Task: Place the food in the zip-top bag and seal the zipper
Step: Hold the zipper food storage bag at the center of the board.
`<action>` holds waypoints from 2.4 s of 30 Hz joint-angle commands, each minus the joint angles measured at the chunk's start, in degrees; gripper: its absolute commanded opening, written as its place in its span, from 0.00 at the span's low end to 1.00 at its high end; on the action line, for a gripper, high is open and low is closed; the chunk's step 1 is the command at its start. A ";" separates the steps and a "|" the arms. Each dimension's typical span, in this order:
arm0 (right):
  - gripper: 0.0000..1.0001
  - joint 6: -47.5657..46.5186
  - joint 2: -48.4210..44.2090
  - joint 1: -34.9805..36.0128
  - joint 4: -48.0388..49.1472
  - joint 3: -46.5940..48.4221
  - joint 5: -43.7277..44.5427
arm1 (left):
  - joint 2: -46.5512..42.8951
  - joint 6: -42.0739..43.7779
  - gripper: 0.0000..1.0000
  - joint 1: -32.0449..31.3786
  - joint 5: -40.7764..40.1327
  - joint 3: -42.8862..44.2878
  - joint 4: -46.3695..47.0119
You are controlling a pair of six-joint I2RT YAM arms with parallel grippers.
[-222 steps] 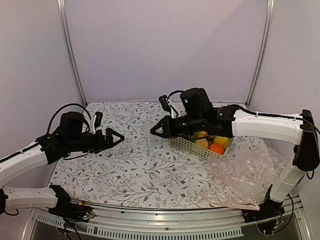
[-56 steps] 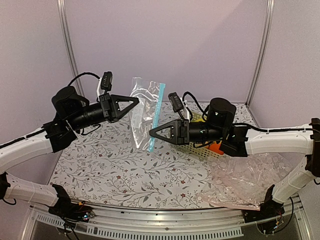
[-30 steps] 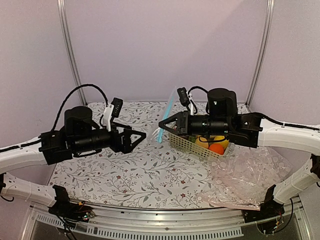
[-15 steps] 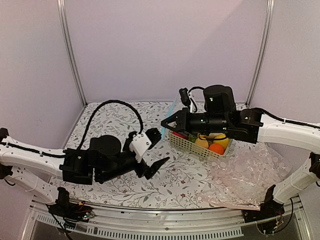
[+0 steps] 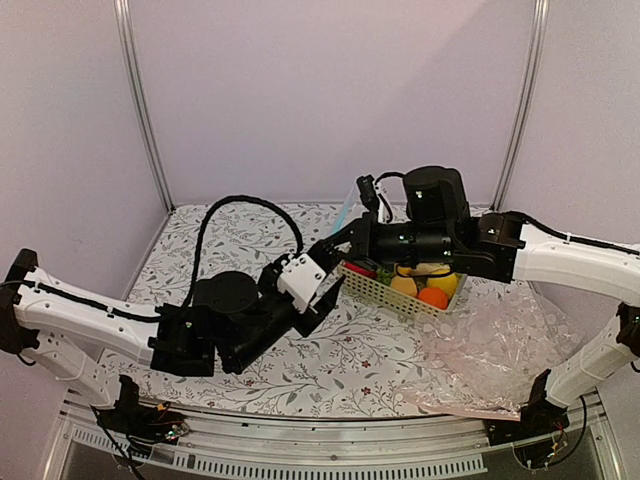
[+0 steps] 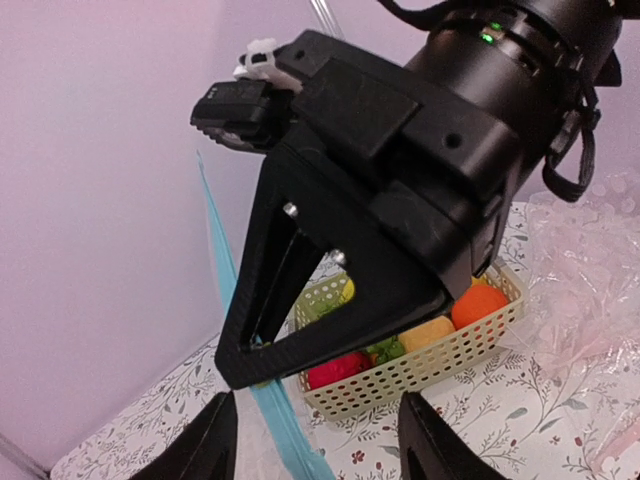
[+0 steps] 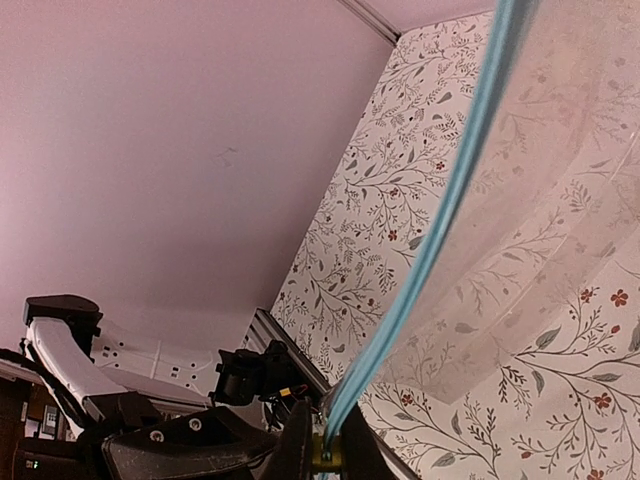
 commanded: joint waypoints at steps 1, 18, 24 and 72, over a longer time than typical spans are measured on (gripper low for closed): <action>0.08 0.68 0.74 0.02 -1.95 1.88 0.60 | 1.03 2.02 0.52 -0.84 -2.94 1.19 2.51; 0.08 1.77 0.47 -0.33 -2.62 2.23 0.20 | 1.65 -1.16 0.43 0.43 -2.43 1.11 -0.08; 0.08 1.94 0.49 -0.35 -2.66 2.18 0.10 | 2.21 -0.76 0.26 1.36 -2.67 1.64 -1.25; 0.08 10.24 -2.04 -2.36 -3.69 -0.63 11.52 | 4.98 -3.83 0.00 1.69 -5.11 1.77 -4.07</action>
